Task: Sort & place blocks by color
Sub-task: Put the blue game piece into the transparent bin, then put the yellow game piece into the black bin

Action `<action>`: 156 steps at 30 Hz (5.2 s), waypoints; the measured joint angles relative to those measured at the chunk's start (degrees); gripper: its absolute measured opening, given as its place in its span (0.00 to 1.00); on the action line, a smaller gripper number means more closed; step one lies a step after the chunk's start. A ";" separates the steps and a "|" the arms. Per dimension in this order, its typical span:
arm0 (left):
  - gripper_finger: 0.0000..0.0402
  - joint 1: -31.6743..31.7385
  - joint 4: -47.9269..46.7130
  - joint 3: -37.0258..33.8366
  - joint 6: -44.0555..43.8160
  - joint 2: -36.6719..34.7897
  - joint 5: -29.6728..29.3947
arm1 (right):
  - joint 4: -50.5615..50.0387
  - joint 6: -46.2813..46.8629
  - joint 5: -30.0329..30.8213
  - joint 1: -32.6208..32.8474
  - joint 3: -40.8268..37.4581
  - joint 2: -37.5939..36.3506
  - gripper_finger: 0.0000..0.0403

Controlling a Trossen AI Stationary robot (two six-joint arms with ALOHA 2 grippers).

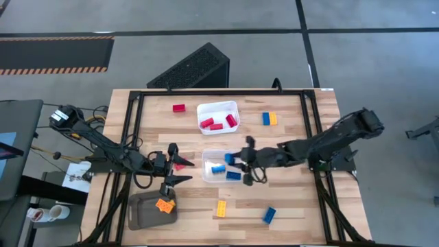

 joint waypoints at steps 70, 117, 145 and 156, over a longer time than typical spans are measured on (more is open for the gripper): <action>0.51 1.29 -3.52 0.00 -2.99 0.00 -4.87 | -30.68 19.67 2.01 -47.73 -11.82 -10.28 0.67; 0.51 2.16 -5.03 0.00 -4.76 0.00 -4.19 | -49.72 22.63 -5.05 -34.71 -11.91 -7.78 0.67; 0.51 2.16 -5.29 0.00 -5.11 0.00 -3.94 | -47.57 22.83 -14.33 -29.71 -12.04 -7.86 0.29; 0.51 2.16 -5.47 0.00 -5.35 0.00 -3.12 | -17.49 25.73 -10.88 -13.08 -11.98 -16.70 0.29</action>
